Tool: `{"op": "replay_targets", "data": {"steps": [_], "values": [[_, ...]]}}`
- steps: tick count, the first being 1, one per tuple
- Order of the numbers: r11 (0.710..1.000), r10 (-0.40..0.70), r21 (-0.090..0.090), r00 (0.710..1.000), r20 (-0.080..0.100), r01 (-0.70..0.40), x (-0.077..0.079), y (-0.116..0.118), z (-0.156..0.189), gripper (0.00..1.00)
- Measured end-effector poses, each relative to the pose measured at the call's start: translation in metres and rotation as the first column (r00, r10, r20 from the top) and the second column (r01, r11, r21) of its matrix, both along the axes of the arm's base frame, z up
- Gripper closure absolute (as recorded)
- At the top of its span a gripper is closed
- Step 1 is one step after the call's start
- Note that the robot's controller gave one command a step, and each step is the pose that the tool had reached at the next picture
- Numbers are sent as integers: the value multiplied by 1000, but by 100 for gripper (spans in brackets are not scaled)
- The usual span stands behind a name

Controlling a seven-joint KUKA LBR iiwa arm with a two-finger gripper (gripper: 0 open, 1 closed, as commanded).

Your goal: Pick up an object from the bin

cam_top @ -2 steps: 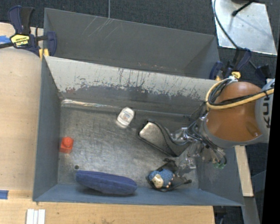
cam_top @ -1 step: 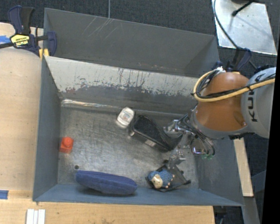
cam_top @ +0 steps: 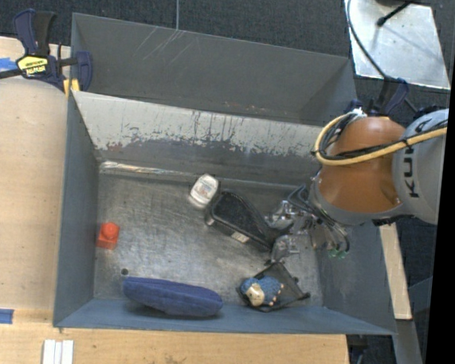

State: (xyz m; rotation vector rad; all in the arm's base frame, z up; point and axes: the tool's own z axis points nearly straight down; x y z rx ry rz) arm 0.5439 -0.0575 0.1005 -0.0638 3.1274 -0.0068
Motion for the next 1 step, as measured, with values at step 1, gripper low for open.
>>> {"op": "replay_targets", "data": {"steps": [1], "values": [[1000,3,3,1000,-10,-3,7,22,102,100]]}}
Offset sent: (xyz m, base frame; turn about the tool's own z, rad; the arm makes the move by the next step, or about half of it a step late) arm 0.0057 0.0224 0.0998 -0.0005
